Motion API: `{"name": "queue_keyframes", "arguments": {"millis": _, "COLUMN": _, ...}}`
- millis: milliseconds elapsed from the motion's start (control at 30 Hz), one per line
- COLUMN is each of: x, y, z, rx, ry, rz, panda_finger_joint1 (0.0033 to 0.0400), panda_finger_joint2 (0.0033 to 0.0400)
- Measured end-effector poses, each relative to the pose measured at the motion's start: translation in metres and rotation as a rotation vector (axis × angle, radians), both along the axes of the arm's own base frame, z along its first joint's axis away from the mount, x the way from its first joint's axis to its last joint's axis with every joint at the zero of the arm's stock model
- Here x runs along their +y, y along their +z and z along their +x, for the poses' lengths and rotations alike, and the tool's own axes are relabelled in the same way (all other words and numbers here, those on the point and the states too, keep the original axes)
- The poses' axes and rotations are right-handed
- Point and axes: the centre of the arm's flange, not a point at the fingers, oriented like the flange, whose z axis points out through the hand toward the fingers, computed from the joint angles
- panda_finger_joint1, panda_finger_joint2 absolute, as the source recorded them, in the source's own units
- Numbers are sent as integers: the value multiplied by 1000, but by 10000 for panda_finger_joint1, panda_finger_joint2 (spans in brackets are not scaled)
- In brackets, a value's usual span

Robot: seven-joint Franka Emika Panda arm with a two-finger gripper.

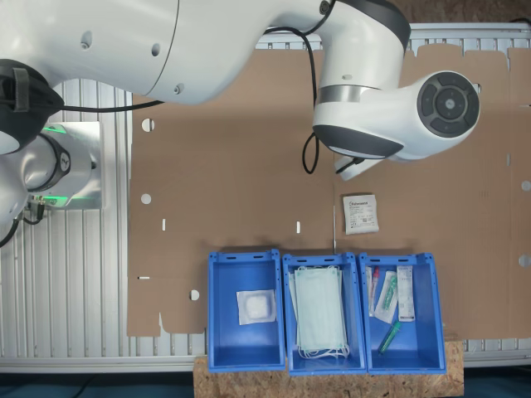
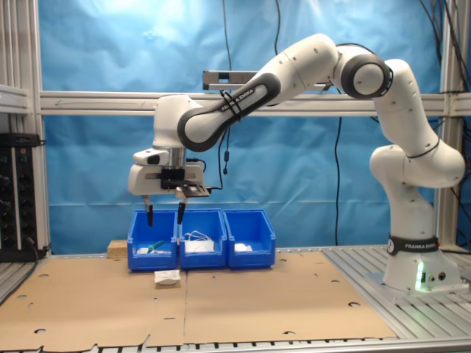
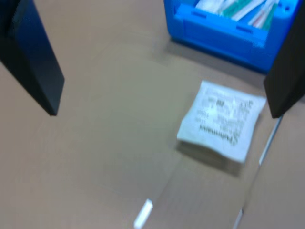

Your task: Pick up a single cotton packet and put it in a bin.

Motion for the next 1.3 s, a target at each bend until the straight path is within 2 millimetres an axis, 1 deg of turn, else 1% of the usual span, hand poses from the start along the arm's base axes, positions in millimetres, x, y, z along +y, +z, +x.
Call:
{"name": "queue_keyframes", "arguments": {"millis": 133, "x": -21, "y": 1, "z": 14, "rx": -8, "ry": -44, "rz": -22, "panda_finger_joint1": 400, "panda_finger_joint2": 400}}
{"name": "queue_keyframes", "arguments": {"millis": 233, "x": -37, "y": -2, "z": 20, "rx": -5, "ry": -75, "rz": -36, "panda_finger_joint1": 400, "panda_finger_joint2": 400}}
{"name": "queue_keyframes", "arguments": {"millis": 400, "x": -58, "y": -11, "z": 24, "rx": 10, "ry": -119, "rz": -51, "panda_finger_joint1": 400, "panda_finger_joint2": 400}}
{"name": "queue_keyframes", "arguments": {"millis": 567, "x": -72, "y": -17, "z": 23, "rx": 27, "ry": -159, "rz": -60, "panda_finger_joint1": 400, "panda_finger_joint2": 400}}
{"name": "queue_keyframes", "arguments": {"millis": 767, "x": -82, "y": -22, "z": 21, "rx": 44, "ry": -234, "rz": -62, "panda_finger_joint1": 400, "panda_finger_joint2": 400}}
{"name": "queue_keyframes", "arguments": {"millis": 1300, "x": -80, "y": -28, "z": 21, "rx": 57, "ry": -370, "rz": -59, "panda_finger_joint1": 400, "panda_finger_joint2": 400}}
